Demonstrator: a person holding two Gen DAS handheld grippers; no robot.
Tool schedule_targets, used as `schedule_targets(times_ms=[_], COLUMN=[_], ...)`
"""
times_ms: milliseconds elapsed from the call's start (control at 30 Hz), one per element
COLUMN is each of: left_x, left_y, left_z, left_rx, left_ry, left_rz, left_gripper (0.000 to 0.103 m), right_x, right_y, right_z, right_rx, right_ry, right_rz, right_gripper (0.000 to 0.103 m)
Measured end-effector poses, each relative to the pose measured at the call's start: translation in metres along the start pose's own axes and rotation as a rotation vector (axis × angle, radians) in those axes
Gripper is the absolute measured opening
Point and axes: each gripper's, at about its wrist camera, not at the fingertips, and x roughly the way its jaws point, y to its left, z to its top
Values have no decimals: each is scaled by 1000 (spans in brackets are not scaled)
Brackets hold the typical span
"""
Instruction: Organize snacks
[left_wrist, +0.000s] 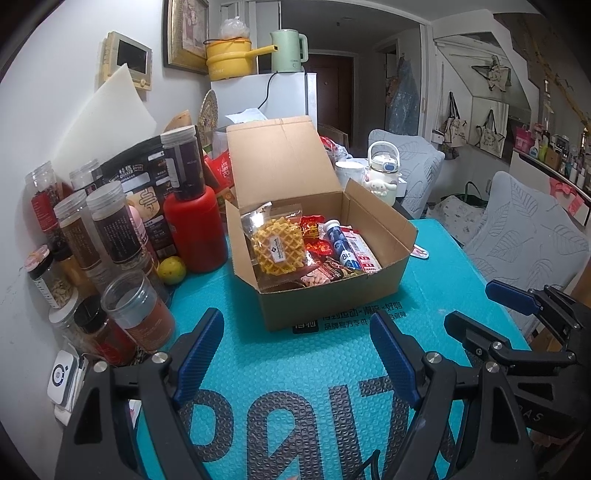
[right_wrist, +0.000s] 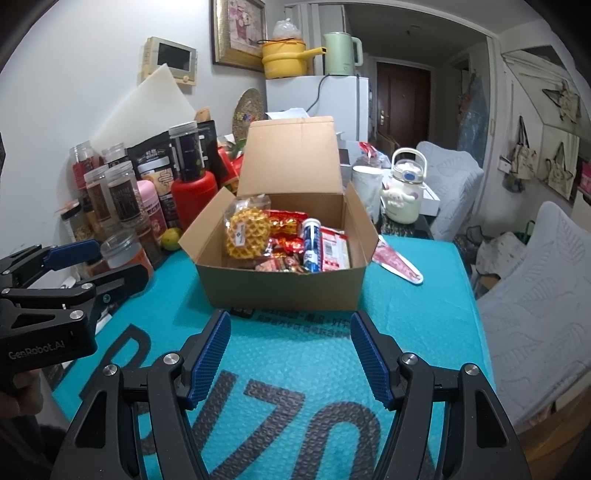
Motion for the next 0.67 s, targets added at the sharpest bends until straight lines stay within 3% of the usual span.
schedule_targets(times_ms=[667], left_x=[23], left_y=[-3], left_z=[2], left_rx=[35], left_ry=[49], left_rz=[-29], left_gripper=[82], right_x=[7], right_y=[-7], right_z=[-8], right_rx=[61], right_ry=[39], right_rz=[-50], right_gripper=[68])
